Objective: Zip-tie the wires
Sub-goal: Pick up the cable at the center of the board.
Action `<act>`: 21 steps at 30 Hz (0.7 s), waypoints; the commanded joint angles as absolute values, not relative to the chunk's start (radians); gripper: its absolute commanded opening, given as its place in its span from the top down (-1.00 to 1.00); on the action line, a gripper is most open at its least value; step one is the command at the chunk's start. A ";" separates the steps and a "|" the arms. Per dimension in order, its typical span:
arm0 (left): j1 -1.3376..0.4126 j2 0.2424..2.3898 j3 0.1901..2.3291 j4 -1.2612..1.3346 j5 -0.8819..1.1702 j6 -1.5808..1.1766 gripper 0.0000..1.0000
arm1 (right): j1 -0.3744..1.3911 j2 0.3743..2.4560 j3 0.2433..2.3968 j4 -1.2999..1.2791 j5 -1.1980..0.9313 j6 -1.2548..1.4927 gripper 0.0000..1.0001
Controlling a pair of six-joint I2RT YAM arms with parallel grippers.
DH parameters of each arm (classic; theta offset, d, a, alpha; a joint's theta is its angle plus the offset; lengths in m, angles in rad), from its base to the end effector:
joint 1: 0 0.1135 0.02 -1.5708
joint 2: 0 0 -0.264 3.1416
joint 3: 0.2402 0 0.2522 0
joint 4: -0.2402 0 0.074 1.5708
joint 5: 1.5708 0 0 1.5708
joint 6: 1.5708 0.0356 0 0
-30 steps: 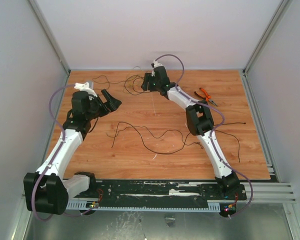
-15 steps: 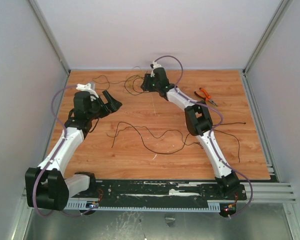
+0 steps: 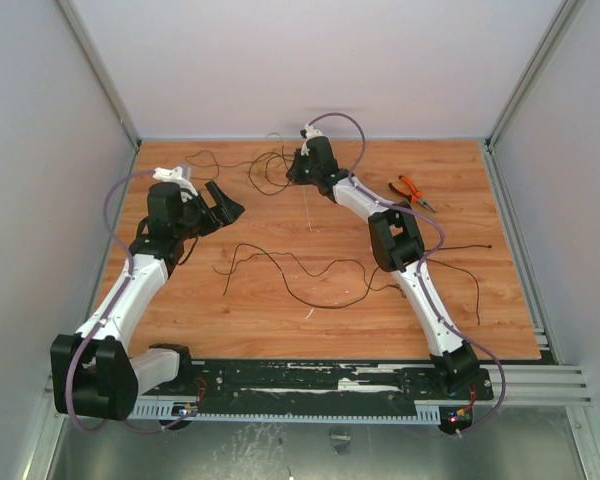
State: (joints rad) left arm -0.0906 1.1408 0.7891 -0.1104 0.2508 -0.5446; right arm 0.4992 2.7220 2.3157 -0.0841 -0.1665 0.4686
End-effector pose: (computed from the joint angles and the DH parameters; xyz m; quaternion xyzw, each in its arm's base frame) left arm 0.2558 -0.0321 0.2770 -0.1257 0.8367 -0.2641 0.4629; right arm 0.5293 0.2953 0.1280 -0.0558 0.8539 0.3016 0.4205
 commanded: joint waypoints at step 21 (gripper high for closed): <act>-0.112 1.131 0.932 0.336 0.633 -0.526 -0.91 | 0.523 2.130 2.352 -0.218 -0.295 0.304 1.00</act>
